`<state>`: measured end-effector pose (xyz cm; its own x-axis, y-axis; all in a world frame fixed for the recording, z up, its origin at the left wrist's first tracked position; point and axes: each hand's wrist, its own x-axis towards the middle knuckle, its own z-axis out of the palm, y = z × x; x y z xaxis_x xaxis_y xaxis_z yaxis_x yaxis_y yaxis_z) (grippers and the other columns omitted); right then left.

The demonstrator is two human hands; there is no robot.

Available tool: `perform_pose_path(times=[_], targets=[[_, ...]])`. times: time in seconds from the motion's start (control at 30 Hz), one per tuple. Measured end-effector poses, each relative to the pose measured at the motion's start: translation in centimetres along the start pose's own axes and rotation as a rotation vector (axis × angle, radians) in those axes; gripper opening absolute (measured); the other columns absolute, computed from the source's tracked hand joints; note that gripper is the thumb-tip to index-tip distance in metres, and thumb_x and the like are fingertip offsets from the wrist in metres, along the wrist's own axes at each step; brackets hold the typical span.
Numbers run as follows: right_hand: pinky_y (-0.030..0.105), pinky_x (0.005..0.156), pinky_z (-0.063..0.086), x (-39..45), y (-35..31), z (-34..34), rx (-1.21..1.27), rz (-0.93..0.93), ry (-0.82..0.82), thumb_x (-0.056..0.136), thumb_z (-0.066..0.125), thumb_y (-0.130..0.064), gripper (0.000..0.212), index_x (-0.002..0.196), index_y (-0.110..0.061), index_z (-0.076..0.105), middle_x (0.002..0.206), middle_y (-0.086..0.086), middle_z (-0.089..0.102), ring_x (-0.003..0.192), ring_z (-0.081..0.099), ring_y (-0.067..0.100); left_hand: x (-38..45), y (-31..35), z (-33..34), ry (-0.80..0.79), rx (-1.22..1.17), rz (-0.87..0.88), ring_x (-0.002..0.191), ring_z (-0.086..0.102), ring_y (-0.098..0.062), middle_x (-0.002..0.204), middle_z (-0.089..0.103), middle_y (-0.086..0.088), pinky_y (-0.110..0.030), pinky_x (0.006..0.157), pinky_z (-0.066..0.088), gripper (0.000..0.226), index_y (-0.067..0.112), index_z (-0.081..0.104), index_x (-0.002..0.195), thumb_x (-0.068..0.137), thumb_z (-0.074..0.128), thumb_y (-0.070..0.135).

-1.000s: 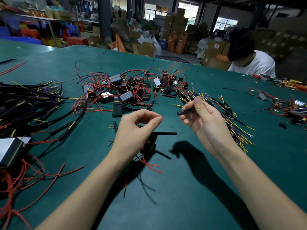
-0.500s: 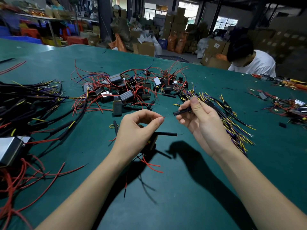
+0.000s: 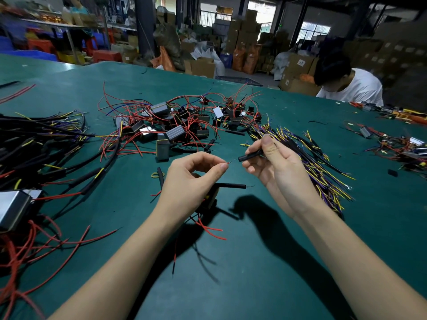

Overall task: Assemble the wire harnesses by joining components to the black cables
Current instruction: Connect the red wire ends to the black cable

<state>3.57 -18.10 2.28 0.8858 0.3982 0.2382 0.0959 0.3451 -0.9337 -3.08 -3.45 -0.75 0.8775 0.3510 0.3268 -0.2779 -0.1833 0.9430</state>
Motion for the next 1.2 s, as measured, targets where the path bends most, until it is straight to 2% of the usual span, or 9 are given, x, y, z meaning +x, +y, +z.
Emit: perform_pose_path(times=[0.1,0.23,0.5,0.6,0.77,0.83,0.93,1.03,1.2], targets=[[0.018,0.057,0.047,-0.1,0.2,0.1,0.012,0.011,-0.015,0.099,0.039,-0.021,0.029,0.082,-0.004,0.055,0.071,0.003,0.060,0.061,0.059,0.013,-0.1,0.1,0.0,-0.010,0.007,0.007,0.062,0.053,-0.010,0.074,0.069,-0.005,-0.034,0.061,0.046,0.006,0.018,0.072,0.079,0.084,0.072,0.020],[0.018,0.058,0.046,-0.2,0.5,0.4,-0.021,0.011,-0.074,0.091,0.045,-0.027,0.028,0.083,-0.003,0.057,0.073,0.005,0.060,0.062,0.058,0.014,-0.1,0.1,0.1,-0.011,0.031,0.022,0.056,0.048,-0.005,0.067,0.065,0.003,-0.021,0.056,0.040,0.004,0.019,0.073,0.077,0.082,0.073,0.020],[0.020,0.058,0.046,-0.1,0.7,0.0,-0.244,-0.107,-0.102,0.085,0.049,-0.029,0.026,0.080,-0.007,0.063,0.071,-0.001,0.064,0.062,0.057,0.014,0.1,0.3,-0.2,-0.048,0.029,0.020,0.069,0.062,-0.008,0.074,0.071,0.002,-0.043,0.069,0.052,0.015,0.022,0.071,0.082,0.074,0.080,0.014],[0.019,0.058,0.047,-0.1,0.9,0.0,-0.281,-0.121,-0.109,0.085,0.050,-0.030,0.026,0.081,-0.008,0.064,0.070,-0.001,0.064,0.062,0.059,0.011,0.2,0.3,-0.5,-0.090,0.038,0.000,0.068,0.063,-0.009,0.075,0.071,0.001,-0.045,0.072,0.054,0.017,0.021,0.070,0.083,0.074,0.079,0.011],[0.019,0.058,0.048,-0.1,1.3,0.1,-0.292,-0.093,-0.133,0.084,0.053,-0.032,0.028,0.083,-0.007,0.067,0.070,-0.001,0.065,0.063,0.060,0.012,0.8,0.9,-2.4,-0.230,0.140,-0.083,0.070,0.066,-0.010,0.082,0.074,-0.004,-0.027,0.073,0.054,0.014,0.016,0.071,0.087,0.075,0.078,0.016],[0.019,0.058,0.047,-0.1,1.3,0.1,-0.310,-0.091,-0.119,0.084,0.053,-0.033,0.029,0.082,-0.008,0.068,0.070,-0.001,0.066,0.063,0.060,0.012,1.0,1.0,-3.4,-0.261,0.190,-0.122,0.070,0.064,-0.010,0.079,0.074,-0.005,-0.027,0.073,0.051,0.010,0.017,0.074,0.084,0.078,0.075,0.025],[0.019,0.055,0.041,-0.4,1.2,0.2,-0.407,-0.098,-0.106,0.084,0.054,-0.039,0.031,0.081,-0.014,0.072,0.068,-0.001,0.063,0.062,0.054,0.011,1.1,1.0,-4.0,-0.296,0.283,-0.129,0.081,0.067,-0.014,0.083,0.074,0.000,-0.029,0.082,0.051,0.012,0.021,0.077,0.082,0.080,0.073,0.032],[0.020,0.056,0.033,-0.8,1.3,0.6,-0.483,-0.090,-0.105,0.082,0.055,-0.046,0.035,0.083,-0.018,0.076,0.062,0.002,0.051,0.058,0.043,0.012,0.9,0.9,-3.7,-0.333,0.275,-0.119,0.071,0.067,-0.006,0.078,0.075,0.003,-0.018,0.071,0.051,0.006,0.021,0.077,0.083,0.081,0.074,0.025],[0.011,0.057,0.031,-1.4,1.7,1.6,-0.484,-0.140,-0.075,0.079,0.058,-0.043,0.034,0.085,-0.014,0.075,0.051,-0.016,0.047,0.052,0.041,0.001,1.1,0.5,-3.8,-0.381,0.346,-0.128,0.069,0.065,0.001,0.081,0.074,0.009,-0.019,0.076,0.051,0.005,0.028,0.076,0.085,0.080,0.074,0.027]])
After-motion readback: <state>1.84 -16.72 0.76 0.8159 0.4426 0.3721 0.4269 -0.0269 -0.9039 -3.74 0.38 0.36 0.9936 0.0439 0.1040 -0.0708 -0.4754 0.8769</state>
